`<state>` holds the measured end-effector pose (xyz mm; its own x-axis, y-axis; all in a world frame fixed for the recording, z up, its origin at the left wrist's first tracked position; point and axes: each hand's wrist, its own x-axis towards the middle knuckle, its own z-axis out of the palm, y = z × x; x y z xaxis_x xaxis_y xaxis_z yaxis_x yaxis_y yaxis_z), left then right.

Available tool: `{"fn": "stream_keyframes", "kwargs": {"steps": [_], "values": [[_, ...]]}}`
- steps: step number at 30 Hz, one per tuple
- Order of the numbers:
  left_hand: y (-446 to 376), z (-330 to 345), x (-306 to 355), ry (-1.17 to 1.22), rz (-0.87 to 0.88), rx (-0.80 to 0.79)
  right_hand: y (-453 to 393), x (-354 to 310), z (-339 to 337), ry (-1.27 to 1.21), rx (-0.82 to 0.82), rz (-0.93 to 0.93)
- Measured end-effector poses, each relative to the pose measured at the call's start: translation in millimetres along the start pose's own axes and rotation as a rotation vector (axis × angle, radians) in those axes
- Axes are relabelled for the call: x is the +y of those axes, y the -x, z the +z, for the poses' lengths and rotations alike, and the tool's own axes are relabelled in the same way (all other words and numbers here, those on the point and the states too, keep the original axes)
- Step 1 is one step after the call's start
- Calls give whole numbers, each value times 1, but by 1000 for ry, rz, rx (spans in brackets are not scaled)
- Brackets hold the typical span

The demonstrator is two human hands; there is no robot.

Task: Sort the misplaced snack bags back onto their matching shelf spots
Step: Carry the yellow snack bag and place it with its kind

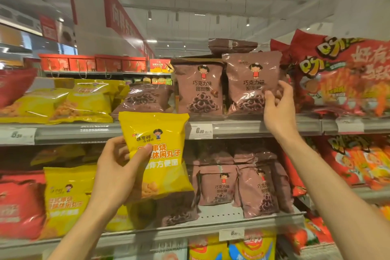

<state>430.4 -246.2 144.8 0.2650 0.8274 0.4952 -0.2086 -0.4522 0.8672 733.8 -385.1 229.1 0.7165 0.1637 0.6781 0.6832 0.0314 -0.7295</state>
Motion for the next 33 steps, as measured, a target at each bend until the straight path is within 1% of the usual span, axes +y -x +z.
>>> {"fn": "stream_keyframes", "kwargs": {"steps": [2,6,11,13,18,25,29,33], "values": [[-1,-1,1,0,1,6,-1,-2,1,87,-27,-40],[-4,-2,3,3,4,9,-11,-8,0,178,-123,3],[-7,-3,6,9,9,-9,-21,-9,0,300,-184,36],[-8,-4,6,12,6,-13,-20,-11,-1,329,-170,35],[-10,-5,4,3,0,-22,-5,-11,-4,301,-75,-70],[-10,-6,3,-6,-11,-20,9,-10,-13,378,-119,-92],[-10,-9,3,-6,-10,-24,20,-9,-20,399,-79,-119],[-12,-20,4,-15,-7,-23,41,-17,-19,428,-31,-226]]}}
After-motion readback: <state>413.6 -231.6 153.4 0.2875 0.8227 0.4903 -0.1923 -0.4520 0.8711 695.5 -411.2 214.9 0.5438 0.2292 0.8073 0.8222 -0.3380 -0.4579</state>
